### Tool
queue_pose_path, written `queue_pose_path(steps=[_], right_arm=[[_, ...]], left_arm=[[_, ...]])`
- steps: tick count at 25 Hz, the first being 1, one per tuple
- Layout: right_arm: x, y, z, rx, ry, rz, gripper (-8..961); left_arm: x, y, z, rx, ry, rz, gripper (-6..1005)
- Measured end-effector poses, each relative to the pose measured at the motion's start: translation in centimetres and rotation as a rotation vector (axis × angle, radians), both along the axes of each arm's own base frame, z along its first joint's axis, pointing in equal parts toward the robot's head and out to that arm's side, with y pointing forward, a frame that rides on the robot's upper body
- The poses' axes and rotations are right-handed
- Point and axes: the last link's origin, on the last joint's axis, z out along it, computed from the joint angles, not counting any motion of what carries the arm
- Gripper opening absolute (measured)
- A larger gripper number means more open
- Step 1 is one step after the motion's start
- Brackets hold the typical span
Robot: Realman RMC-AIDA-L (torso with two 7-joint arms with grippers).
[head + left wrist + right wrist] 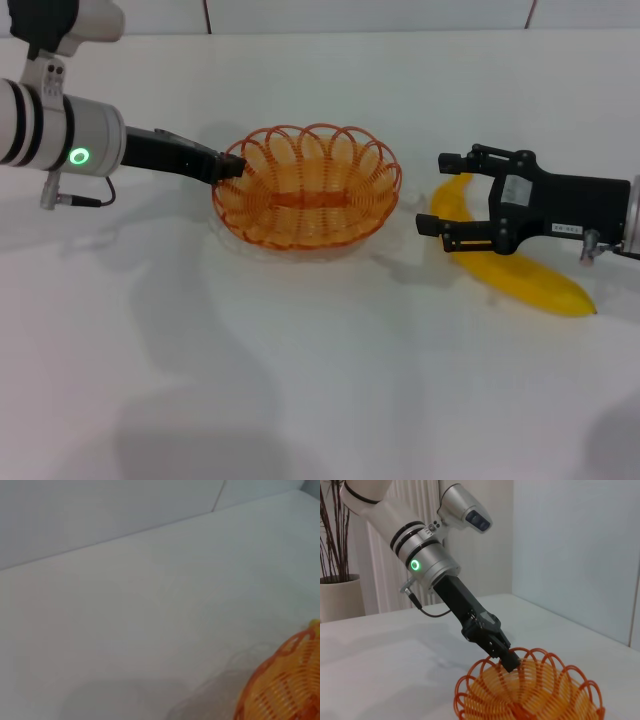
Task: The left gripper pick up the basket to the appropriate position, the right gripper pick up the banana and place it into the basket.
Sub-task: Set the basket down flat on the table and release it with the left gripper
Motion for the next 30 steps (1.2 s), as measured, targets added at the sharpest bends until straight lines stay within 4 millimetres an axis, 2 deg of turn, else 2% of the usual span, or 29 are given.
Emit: queue_pose_path(steps=[5, 12, 30], right_arm=[[-0.4, 0.3, -0.2, -0.003, 0.004, 0.01, 847], [-0.7, 0.5, -0.3, -0.005, 0.006, 0.016, 846], [-0.3, 0.2, -0.2, -0.004, 0.003, 0.006, 842]], left_arm=[[0.5, 0.0, -0.5, -0.024, 0.023, -0.018, 59], [0.2, -0.3, -2.0, -0.04, 0.074, 0.004, 60], [0.5, 0.0, -2.0, -0.02, 0.062, 0.005, 59]])
